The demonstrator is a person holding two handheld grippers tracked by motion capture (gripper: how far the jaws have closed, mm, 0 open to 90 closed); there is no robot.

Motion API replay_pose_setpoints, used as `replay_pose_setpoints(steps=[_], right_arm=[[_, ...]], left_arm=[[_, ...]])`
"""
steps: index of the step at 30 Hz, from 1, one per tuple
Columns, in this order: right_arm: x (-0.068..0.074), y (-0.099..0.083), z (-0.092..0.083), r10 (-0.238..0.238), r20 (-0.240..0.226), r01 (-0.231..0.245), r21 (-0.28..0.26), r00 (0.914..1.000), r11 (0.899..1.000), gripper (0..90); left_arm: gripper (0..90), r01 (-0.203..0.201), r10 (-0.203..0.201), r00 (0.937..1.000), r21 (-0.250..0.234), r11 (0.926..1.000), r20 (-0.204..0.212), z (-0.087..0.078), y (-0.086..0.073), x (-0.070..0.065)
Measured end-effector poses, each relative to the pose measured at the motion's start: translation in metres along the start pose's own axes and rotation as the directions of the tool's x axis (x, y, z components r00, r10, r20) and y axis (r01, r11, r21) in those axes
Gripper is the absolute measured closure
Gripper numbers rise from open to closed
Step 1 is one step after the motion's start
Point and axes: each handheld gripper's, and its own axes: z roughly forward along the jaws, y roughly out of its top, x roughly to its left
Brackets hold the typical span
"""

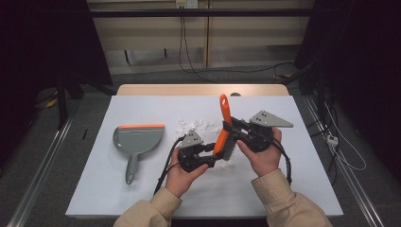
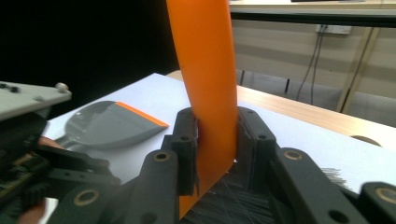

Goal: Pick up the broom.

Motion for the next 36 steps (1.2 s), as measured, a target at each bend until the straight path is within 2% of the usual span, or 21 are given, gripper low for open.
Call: replay_pose_setpoints(steps=[1, 2, 7, 8, 9, 10, 11, 12, 17, 18, 19, 22, 23, 24, 25, 27, 29, 32, 33, 35, 36], right_arm=[[0.0, 0.0, 0.0, 0.0, 0.0, 0.0, 0.0, 1.0, 1.0, 71.0], [0.003, 0.002, 0.001, -0.011, 0.0, 0.011, 0.002, 0.9999, 1.0, 70.9], [0.005, 0.004, 0.005, 0.008, -0.001, -0.008, 0.005, 1.0, 1.0, 70.1], [0.005, 0.004, 0.006, 0.015, -0.004, -0.015, 0.005, 0.9999, 1.0, 68.3], [0.007, 0.005, 0.008, 0.013, 0.004, -0.013, -0.003, 0.9999, 1.0, 58.7], [0.007, 0.005, 0.008, 0.013, 0.004, -0.013, -0.003, 0.9999, 1.0, 58.7], [0.009, 0.005, 0.009, 0.009, 0.036, -0.008, -0.018, 0.9993, 1.0, 51.9], [0.01, 0.005, 0.009, 0.017, 0.042, -0.016, -0.02, 0.999, 1.0, 50.2], [0.014, -0.003, 0.013, 0.094, 0.021, -0.094, 0.003, 0.9954, 0.996, 46.0], [0.014, -0.003, 0.013, 0.094, 0.021, -0.094, 0.003, 0.9954, 0.996, 46.0], [0.019, -0.007, 0.018, 0.13, 0.003, -0.13, 0.018, 0.9915, 0.991, 44.9], [0.025, -0.009, 0.026, 0.179, 0.014, -0.179, 0.026, 0.9838, 0.984, 41.3], [0.025, -0.009, 0.026, 0.179, 0.014, -0.179, 0.026, 0.9838, 0.984, 41.3], [0.027, -0.01, 0.029, 0.21, 0.01, -0.21, 0.02, 0.9776, 0.977, 40.1], [0.03, -0.009, 0.033, 0.257, 0.0, -0.257, 0.011, 0.9665, 0.966, 40.3], [0.034, -0.008, 0.036, 0.281, 0.017, -0.281, 0.013, 0.9595, 0.96, 36.4], [0.036, -0.007, 0.039, 0.292, 0.036, -0.292, 0.011, 0.9559, 0.956, 36.7], [0.04, -0.007, 0.044, 0.298, 0.068, -0.3, 0.027, 0.9522, 0.953, 36.0], [0.041, -0.007, 0.046, 0.296, 0.078, -0.299, 0.038, 0.9521, 0.953, 37.4], [0.042, -0.008, 0.048, 0.304, 0.093, -0.308, 0.043, 0.9483, 0.95, 41.2], [0.042, -0.008, 0.048, 0.322, 0.085, -0.326, 0.042, 0.943, 0.944, 44.1]], left_arm=[[65.0, -0.001, 0.001, 1.0, -0.002, 1.0, 0.005, -0.001, -0.001, 0.001], [70.6, -0.002, 0.002, 1.0, -0.004, 1.0, -0.001, -0.002, -0.001, 0.001], [70.8, 0.004, -0.004, 0.9997, -0.01, 0.9999, -0.025, -0.007, -0.001, 0.001], [70.9, 0.01, -0.01, 0.9993, -0.016, 0.9998, -0.036, -0.007, -0.002, 0.002], [71.0, 0.017, -0.018, 0.9987, -0.022, 0.9996, -0.048, -0.009, -0.002, 0.003], [71.0, 0.03, -0.032, 0.9977, -0.033, 0.999, -0.059, -0.01, -0.002, 0.004], [71.0, 0.037, -0.042, 0.9947, -0.055, 0.9978, -0.093, -0.014, -0.003, 0.008], [71.0, 0.037, -0.042, 0.9947, -0.055, 0.9978, -0.093, -0.014, -0.003, 0.008], [71.0, 0.048, -0.067, 0.9838, -0.115, 0.9921, -0.166, -0.026, -0.001, 0.015], [71.0, 0.048, -0.07, 0.9818, -0.125, 0.991, -0.177, -0.027, 0.0, 0.015], [71.0, 0.037, -0.062, 0.9804, -0.131, 0.9907, -0.187, -0.028, 0.0, 0.015], [71.0, 0.026, -0.056, 0.9785, -0.153, 0.9879, -0.198, -0.029, 0.001, 0.009], [71.0, 0.012, -0.046, 0.9762, -0.156, 0.9877, -0.212, -0.03, 0.001, 0.006], [71.0, 0.003, -0.038, 0.9761, -0.16, 0.987, -0.214, -0.03, 0.002, 0.003], [70.9, -0.011, -0.025, 0.9744, -0.156, 0.9877, -0.224, -0.03, 0.003, 0.001], [70.5, -0.028, -0.014, 0.9678, -0.16, 0.9867, -0.251, -0.031, 0.004, -0.003], [70.0, -0.034, -0.009, 0.9683, -0.167, 0.9853, -0.249, -0.031, 0.004, -0.004], [68.8, -0.058, 0.01, 0.9653, -0.174, 0.983, -0.261, -0.032, 0.004, -0.008], [68.2, -0.08, 0.032, 0.962, -0.169, 0.9823, -0.271, -0.033, 0.005, -0.012], [67.1, -0.081, 0.033, 0.9615, -0.167, 0.9827, -0.273, -0.033, 0.006, -0.015], [66.5, -0.081, 0.033, 0.9615, -0.167, 0.9827, -0.273, -0.033, 0.006, -0.015]])
